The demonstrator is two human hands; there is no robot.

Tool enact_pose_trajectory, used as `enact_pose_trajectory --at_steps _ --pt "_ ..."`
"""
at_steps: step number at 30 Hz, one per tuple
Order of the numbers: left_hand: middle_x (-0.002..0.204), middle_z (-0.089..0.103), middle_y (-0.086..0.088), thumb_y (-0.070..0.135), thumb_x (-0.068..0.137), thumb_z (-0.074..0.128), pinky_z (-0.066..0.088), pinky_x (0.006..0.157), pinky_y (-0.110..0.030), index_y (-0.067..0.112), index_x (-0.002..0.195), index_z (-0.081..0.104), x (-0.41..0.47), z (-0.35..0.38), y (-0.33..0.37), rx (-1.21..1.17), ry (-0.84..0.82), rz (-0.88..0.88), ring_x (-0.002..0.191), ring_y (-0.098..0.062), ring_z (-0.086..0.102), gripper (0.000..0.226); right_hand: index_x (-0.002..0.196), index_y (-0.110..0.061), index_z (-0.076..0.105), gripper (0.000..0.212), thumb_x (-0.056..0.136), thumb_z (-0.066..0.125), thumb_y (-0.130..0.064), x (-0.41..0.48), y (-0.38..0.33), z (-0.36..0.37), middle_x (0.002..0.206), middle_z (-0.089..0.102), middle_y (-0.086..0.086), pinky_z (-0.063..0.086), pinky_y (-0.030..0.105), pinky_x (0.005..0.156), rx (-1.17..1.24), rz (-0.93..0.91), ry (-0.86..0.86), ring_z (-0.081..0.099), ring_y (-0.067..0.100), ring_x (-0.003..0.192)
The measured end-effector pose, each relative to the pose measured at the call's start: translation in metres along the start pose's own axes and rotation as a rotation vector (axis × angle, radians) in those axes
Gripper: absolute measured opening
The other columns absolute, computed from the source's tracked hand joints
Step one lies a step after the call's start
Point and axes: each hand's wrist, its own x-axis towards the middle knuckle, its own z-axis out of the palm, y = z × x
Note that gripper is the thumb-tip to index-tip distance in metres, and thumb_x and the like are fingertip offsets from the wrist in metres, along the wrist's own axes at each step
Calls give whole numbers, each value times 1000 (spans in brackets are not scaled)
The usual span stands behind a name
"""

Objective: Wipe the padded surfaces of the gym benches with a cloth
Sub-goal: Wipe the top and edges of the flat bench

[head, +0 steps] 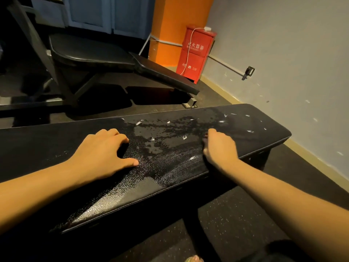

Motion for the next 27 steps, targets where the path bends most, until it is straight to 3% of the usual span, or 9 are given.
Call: enact_pose_trajectory --at_steps 4,6,12,15,17,19,22,25,27 --pt "122 53 11 90 64 58 46 95 -36 35 136 56 8 -8 4 -24 -51 -29 117 -15 50 90 113 -12 54 21 97 58 -25 -47 -97 -8 105 69 13 49 41 73 142 -373 -114 67 38 93" --pt "119 53 12 93 60 57 46 93 -35 36 135 56 12 -10 4 -12 -67 -35 116 -15 51 94 112 -14 51 19 99 55 -27 -55 -107 -11 108 67 11 46 41 72 153 -496 -132 66 38 93" --pt "120 54 15 97 59 42 47 94 -34 34 137 54 3 -3 0 -34 -27 -18 113 -11 50 101 107 -10 50 20 100 54 -27 45 0 8 97 69 13 42 38 63 -61 -34 52 68 38 89" --pt "118 53 17 107 51 23 47 92 -33 34 137 55 5 -2 -6 -18 -13 -2 110 -9 50 117 108 -6 52 19 99 56 -23 52 -22 8 98 69 15 41 38 63 -12 -7 95 68 39 89" --pt "123 53 15 107 51 25 47 95 -34 34 141 52 7 -3 -7 8 -30 0 115 -10 50 119 110 -11 53 22 99 57 -29 31 -75 4 103 70 14 47 41 71 90 -136 48 68 38 92" --pt "128 52 13 103 54 40 45 99 -35 33 146 48 11 -6 -6 22 -56 -1 122 -12 48 116 112 -15 55 21 99 57 -31 -9 -125 -4 105 70 9 53 43 78 183 -381 -60 68 36 94" --pt "136 51 12 95 51 61 44 105 -36 30 148 48 17 -18 -13 -33 -75 -29 130 -14 45 117 113 -18 53 19 100 54 -32 -34 -127 -8 109 69 6 55 44 77 195 -600 -106 67 34 95" --pt "140 52 11 98 38 55 44 109 -39 27 148 49 14 -25 -28 -107 -91 -67 133 -15 45 131 107 -19 51 18 97 55 -34 12 -65 2 105 70 8 56 44 76 2 -352 -29 68 36 93" --pt "144 49 13 98 41 57 43 109 -38 26 151 46 7 -22 -31 -93 -130 -73 134 -13 43 131 105 -13 52 18 97 57 -28 45 -27 5 99 71 14 55 44 74 -122 -137 45 68 39 89"
